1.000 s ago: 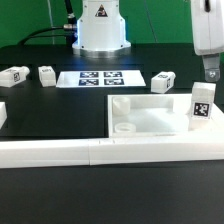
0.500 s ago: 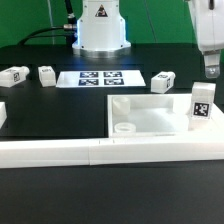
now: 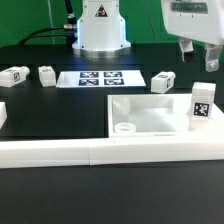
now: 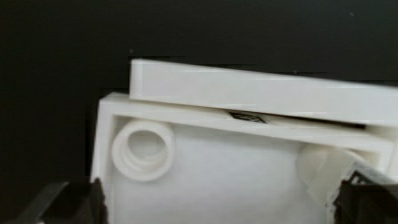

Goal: Assemble square table

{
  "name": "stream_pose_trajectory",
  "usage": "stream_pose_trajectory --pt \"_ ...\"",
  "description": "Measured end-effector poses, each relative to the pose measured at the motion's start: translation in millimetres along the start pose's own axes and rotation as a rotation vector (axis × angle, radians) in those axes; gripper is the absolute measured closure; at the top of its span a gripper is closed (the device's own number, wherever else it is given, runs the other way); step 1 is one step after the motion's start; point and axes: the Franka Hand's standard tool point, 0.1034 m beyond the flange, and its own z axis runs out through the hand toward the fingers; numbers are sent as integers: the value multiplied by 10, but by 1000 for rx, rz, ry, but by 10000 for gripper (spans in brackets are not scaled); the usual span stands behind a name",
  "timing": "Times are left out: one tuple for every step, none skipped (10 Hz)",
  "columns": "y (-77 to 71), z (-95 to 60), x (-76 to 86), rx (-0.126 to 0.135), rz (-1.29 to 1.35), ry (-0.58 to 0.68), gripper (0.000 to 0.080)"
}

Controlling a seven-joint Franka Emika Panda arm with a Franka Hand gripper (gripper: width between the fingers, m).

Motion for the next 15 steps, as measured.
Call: stream_pose_trajectory --pt "1 2 0 0 -68 0 150" --pt "2 4 1 -1 -124 0 150" --pt "3 5 2 -1 -210 0 150" --pt "58 15 16 -4 -349 -2 150" --pt "259 47 50 -25 -470 -15 150" --pt "442 75 101 -48 -546 -24 150" --pt "568 104 167 -62 -684 -31 150" --pt "677 155 215 -72 -797 -29 150" --pt "775 210 238 -87 -878 -34 150" --pt "751 195 235 -87 -894 -39 150" --pt "750 193 245 -90 -890 -44 150" --pt "751 195 244 -90 -891 -44 150" --pt "800 211 257 -106 -894 -67 150" --pt "982 246 317 -167 -867 -163 150" --pt "1149 255 371 -224 -823 -252 150"
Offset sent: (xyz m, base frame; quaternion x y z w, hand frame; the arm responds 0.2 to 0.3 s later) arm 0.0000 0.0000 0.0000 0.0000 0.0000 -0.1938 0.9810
